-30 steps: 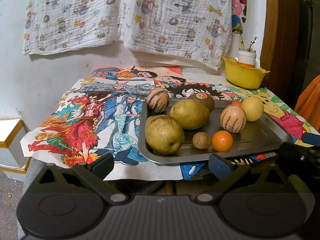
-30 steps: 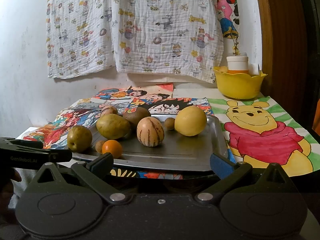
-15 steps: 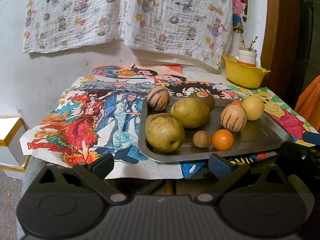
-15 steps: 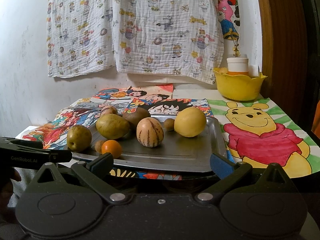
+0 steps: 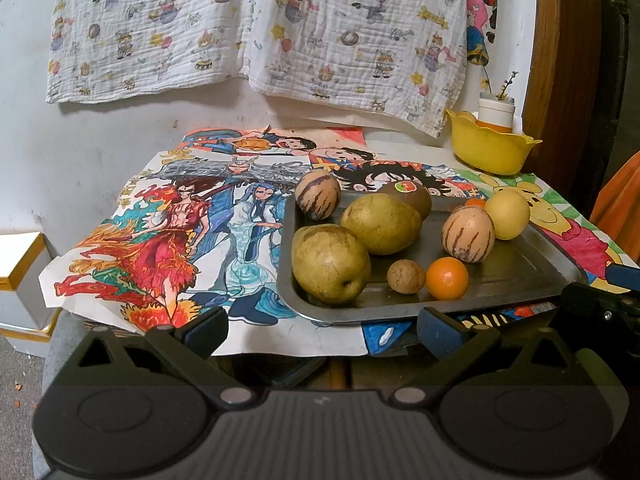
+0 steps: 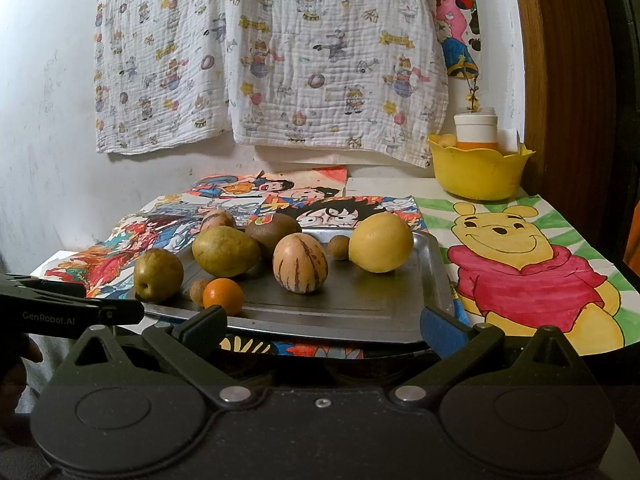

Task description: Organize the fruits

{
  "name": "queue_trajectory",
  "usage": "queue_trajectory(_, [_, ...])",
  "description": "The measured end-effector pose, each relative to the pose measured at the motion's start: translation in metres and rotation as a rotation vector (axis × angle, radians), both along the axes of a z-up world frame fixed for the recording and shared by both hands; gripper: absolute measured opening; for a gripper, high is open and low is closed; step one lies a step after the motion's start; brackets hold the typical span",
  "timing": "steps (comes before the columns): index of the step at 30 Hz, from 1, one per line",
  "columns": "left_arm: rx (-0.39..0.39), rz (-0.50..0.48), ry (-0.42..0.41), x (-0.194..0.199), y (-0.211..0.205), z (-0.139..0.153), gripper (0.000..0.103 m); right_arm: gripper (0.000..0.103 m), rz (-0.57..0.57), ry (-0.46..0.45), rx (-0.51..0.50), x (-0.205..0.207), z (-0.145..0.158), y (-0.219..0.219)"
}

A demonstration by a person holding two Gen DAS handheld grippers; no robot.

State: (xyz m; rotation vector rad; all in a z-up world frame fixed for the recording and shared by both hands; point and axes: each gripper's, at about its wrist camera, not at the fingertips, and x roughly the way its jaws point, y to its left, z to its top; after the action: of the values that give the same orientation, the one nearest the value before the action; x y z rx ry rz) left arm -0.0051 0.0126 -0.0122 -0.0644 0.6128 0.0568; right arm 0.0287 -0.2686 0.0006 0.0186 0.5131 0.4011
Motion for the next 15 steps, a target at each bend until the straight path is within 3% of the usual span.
queue_trajectory(15, [0.0, 0.001, 0.002, 0.0008, 0.0002, 0.0016, 0.103, 0.102, 0.005, 0.0, -0.001, -0.0006, -0.0021, -0.0002])
